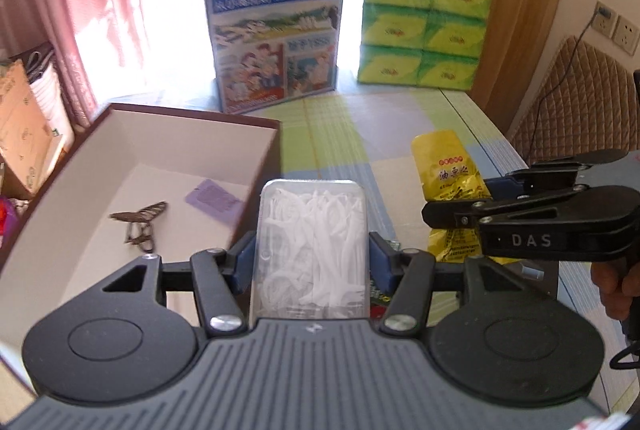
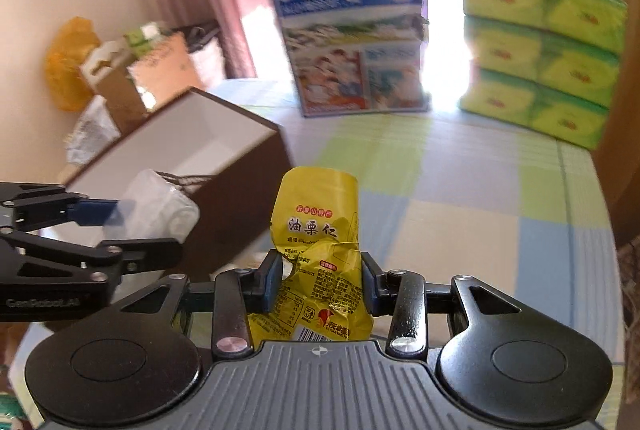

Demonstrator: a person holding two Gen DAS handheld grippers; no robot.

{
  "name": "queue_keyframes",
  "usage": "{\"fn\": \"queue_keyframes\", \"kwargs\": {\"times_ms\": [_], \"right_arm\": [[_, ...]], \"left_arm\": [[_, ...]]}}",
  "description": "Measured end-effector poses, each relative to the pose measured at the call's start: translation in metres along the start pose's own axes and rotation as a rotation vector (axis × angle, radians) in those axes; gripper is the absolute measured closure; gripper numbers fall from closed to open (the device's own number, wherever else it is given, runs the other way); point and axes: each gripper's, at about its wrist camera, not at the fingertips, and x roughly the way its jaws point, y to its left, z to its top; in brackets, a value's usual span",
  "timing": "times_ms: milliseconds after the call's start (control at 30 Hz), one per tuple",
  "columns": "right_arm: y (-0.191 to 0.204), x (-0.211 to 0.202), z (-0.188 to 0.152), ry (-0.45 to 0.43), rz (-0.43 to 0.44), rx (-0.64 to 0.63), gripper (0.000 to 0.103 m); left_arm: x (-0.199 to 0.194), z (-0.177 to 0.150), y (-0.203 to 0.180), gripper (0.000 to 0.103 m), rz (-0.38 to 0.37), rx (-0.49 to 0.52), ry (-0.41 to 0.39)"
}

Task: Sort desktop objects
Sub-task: 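Carry the floss box and snack packet into the shoebox and release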

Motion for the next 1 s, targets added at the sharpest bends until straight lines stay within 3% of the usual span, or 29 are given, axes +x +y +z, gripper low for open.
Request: {"fn": "queue_keyframes", "kwargs": {"times_ms": [267,567,767,1000], "right_arm": [[0.057,0.000,0.012,-0.024,0.105,-0.069,0.066],[0.123,0.029,0.033,-0.031,0.200,-0.148,0.066],[0.152,0.066,0.053,-0.018,0.196,-0.186,0.066],[0.164,0.114,0.066,0.035,0.135,-0.199,0.066]], "left_arm": [[-0.040,-0.006,0.045,0.050,0.081,-0.057,-0.055],[-0.063,-0.015,0.114,0.050,0.188,-0.124,-0.072],[-0.055,-0.016,0.157,0.050,0.236,-0.153,-0.049],[-0.016,-0.010,0.188,0.050,0.223,-0.171,0.009]]}}
